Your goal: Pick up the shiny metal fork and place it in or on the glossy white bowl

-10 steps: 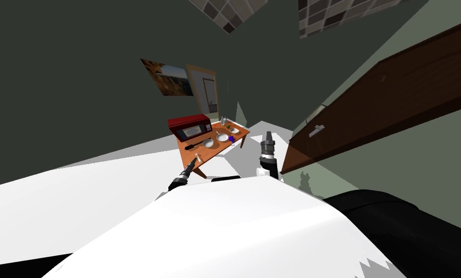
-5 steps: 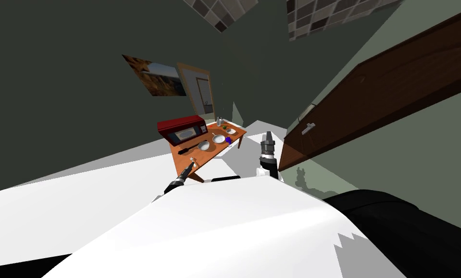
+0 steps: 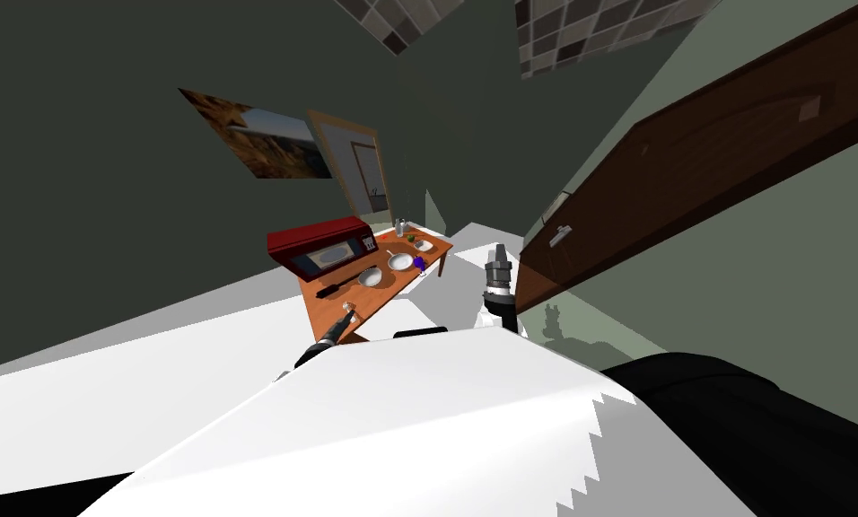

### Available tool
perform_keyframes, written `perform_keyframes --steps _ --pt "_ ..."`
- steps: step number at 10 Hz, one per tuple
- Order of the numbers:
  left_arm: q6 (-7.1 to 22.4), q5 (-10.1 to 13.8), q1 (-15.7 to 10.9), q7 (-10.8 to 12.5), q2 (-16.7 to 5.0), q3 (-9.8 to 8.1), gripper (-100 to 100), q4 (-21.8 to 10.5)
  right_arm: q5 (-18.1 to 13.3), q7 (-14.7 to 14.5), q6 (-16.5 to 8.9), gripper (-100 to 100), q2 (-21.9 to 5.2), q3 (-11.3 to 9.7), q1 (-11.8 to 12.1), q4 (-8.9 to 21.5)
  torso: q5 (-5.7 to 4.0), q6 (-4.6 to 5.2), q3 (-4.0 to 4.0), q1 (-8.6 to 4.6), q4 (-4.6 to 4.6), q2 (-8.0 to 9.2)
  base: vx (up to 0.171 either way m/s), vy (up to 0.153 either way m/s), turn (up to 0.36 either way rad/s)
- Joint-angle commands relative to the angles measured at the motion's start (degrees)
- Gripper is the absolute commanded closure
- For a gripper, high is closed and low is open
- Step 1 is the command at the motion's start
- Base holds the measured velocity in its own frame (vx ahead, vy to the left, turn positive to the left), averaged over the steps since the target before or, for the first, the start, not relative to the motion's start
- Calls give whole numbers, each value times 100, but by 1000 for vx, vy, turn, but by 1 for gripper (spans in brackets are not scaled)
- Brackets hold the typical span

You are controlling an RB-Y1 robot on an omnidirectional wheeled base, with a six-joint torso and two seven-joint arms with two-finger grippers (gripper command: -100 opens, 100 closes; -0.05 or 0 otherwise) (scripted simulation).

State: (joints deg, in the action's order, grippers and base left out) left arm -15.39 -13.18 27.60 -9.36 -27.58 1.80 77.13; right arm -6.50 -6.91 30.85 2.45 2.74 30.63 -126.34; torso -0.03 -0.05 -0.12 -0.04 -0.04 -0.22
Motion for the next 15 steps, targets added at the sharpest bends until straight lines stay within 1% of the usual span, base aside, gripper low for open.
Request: perform_keyframes --steps 1,2,4,5,6,7,10,12,13,14,15 --pt "57 -45 -44 -129 -40 -77 -100 -286 0 0 0 0 0 0 0 0 0 0 0 0 0 0 82 -2 -118" --pt "57 -45 -44 -129 -40 -77 -100 -367 0 0 0 0 0 0 0 0 1 3 -2 5 0 -5 66 -2 -73" --pt "218 -113 -104 -315 -128 -194 -100 -800 0 0 0 0 0 0 -1 0 1 3 0 4 0 0 83 -12 -175" --pt "218 -113 -104 -315 -128 -194 -100 -823 0 0 0 0 0 0 0 0 0 3 -5 0 -1 -11 82 -13 -60" --pt "291 -144 -131 -399 -167 -247 -100 -1008 0 0 0 0 0 0 0 0 0 0 -4 -1 -2 -7 79 -15 -120" --pt "291 -144 -131 -399 -167 -247 -100 -1031 0 0 0 0 0 0 0 0 0 2 -3 -1 -1 -6 61 -1 -63" --pt "475 -221 -194 -609 -274 -376 -100 -1558 0 0 0 0 0 0 0 0 1 2 -2 3 0 -4 80 -1 -135" --pt "562 -257 -219 -704 -327 -429 -100 -1807 0 0 0 0 0 0 0 0 1 0 -5 5 -2 -9 86 4 -106" --pt "562 -257 -219 -704 -327 -429 -100 -1807 0 0 0 0 0 0 0 0 1 0 -3 3 -1 -5 42 -2 -31" --pt "593 -269 -225 -736 -344 -445 -100 -1896 0 0 0 0 0 0 0 0 1 -1 2 1 1 6 25 -3 -58" --pt "582 -270 -232 -727 -317 -444 -100 -1859 0 0 0 0 0 0 0 0 0 -1 7 0 2 13 12 0 -13"
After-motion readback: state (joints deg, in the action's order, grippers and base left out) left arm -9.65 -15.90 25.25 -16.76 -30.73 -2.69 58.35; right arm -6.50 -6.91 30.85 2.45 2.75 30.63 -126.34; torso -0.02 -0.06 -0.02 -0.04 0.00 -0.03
